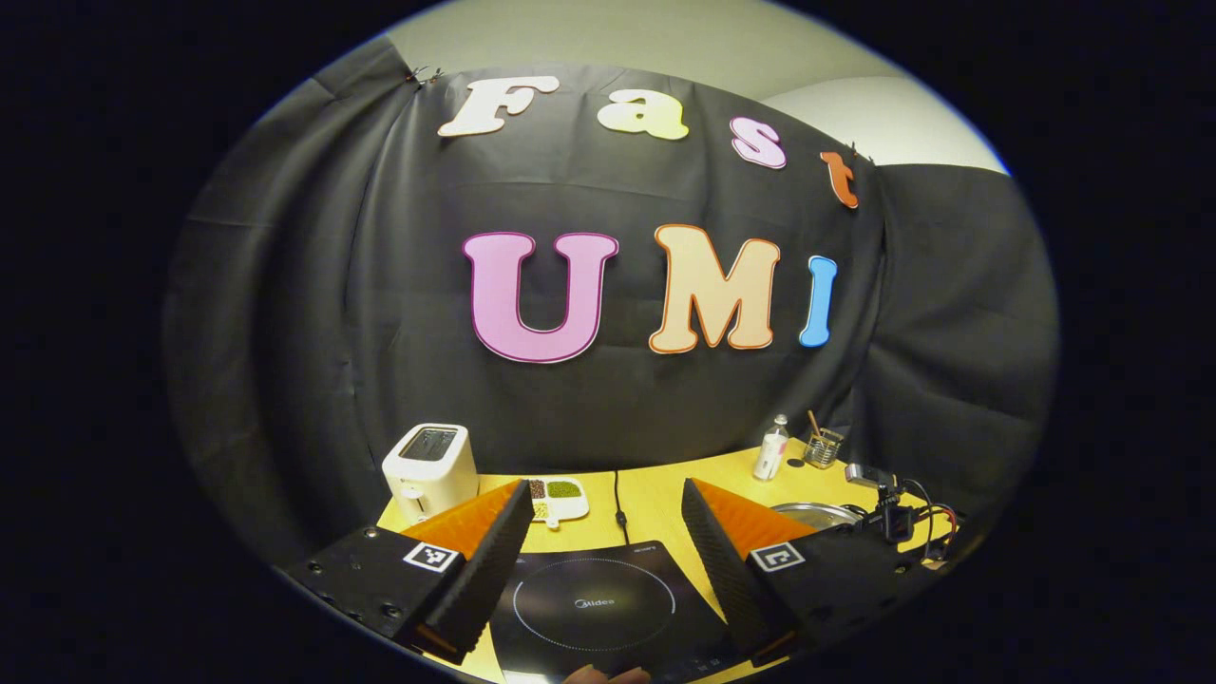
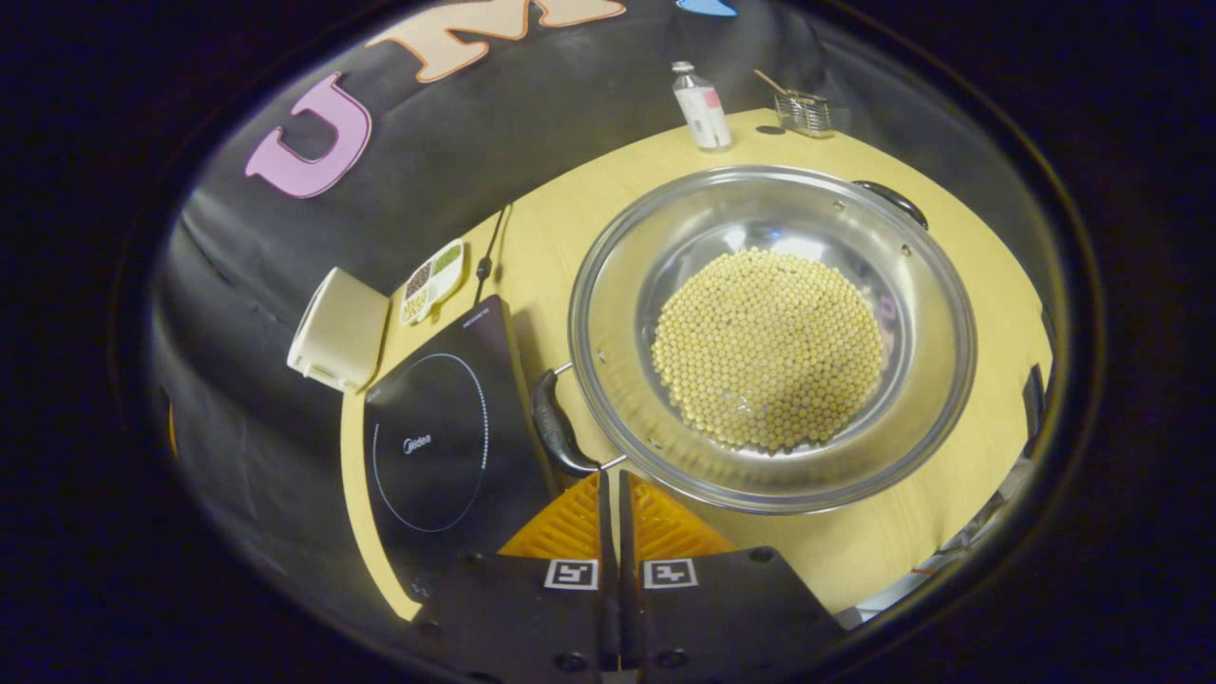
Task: First push the handle of the pot to place it horizontally, then grasp the pot with both hands and set it on the induction cooktop.
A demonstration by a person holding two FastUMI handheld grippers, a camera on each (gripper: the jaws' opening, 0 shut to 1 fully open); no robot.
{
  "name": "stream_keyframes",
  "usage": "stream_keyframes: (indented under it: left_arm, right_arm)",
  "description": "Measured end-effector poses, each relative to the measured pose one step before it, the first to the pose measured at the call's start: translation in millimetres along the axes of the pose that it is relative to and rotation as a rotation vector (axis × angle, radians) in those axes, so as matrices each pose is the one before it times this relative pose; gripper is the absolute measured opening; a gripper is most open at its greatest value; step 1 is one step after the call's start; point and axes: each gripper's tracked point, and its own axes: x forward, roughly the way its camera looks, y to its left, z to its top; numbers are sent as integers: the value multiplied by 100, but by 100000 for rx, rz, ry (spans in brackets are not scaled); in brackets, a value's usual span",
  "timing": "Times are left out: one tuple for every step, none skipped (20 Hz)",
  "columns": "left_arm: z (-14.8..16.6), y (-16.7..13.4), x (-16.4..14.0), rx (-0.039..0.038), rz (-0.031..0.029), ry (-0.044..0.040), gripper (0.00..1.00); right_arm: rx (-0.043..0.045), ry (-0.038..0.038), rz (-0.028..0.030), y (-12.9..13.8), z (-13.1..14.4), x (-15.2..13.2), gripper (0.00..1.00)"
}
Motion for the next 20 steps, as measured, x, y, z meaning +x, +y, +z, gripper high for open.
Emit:
stream_keyframes:
  left_arm:
    - [-226, -266, 5, 60, -458, 319, 95]
    - [-139, -425, -9, -191, -928, 658, 95]
    - [-149, -498, 4, -336, -640, 637, 96]
    - [-102, -457, 45, -399, -580, 638, 95]
    - [-91, -555, 13, -397, -1197, 607, 95]
    - [-157, -836, 99, -48, -1656, 568, 95]
    - [-406, -721, 116, 900, -1446, 1200, 95]
    - [-368, -501, 121, 1593, -624, 1443, 96]
    - [-214, -325, 108, 1737, 31, 1329, 96]
    - [-177, -423, 152, 674, 308, 666, 92]
    - [-330, -659, 202, -199, 587, 1902, 92]
    - [-621, -728, 58, -1819, 355, 1868, 96]
    - [-213, -1375, 363, -2963, -1469, 707, 99]
    - [-601, -1348, 439, -2560, -1725, 2160, 94]
    - [-1067, -920, 273, -2005, -699, 3451, 94]
    - [-759, -760, 346, -1495, 624, 2569, 94]
    - [-104, -740, 266, -1594, 866, 629, 94]
    - [-73, -804, 393, -1272, 881, 347, 94]
    - [-675, -906, 449, -364, 1087, 2087, 93]
    - [-408, -673, 364, 488, 1102, 1406, 93]
  right_arm:
    - [521, -694, 2995, 412, 359, -699, 4]
    - [-308, -1368, 2127, 126, 414, -771, 0]
    - [-1145, -1508, 1117, -173, 576, -740, 0]
    - [-1231, -1649, 716, -285, 449, -745, 0]
    - [-575, -2008, 331, -430, 743, -711, 0]
    - [-774, -2651, -73, -481, 849, -685, 0]
    - [-2620, -2639, -445, -715, 976, -510, 0]
    - [-4879, -2645, -1081, -894, 874, -581, 0]
    - [-5295, -2679, -1158, -1075, 1197, -442, 3]
    - [-4011, -2415, -725, -912, 989, -298, 3]
    - [-3265, -1290, -1717, -1256, 1036, -242, 3]
    - [-2138, -2678, -2132, -1360, 1032, -305, 2]
    - [-2395, -4292, -1872, -1342, 1624, -191, 0]
    - [-3396, -3575, -1107, -1247, 1084, 177, 0]
    - [-3985, -979, -1296, -1474, 681, 9, 6]
    - [-3639, 354, -1440, -1517, 120, 23, 2]
    - [-2215, -273, -1289, -1292, 361, 146, 12]
    - [-1349, -1304, -555, -1221, 677, 220, 14]
    - [-886, -275, 169, -1027, 295, 286, 20]
    - [-843, 180, 1130, -779, -109, 335, 22]
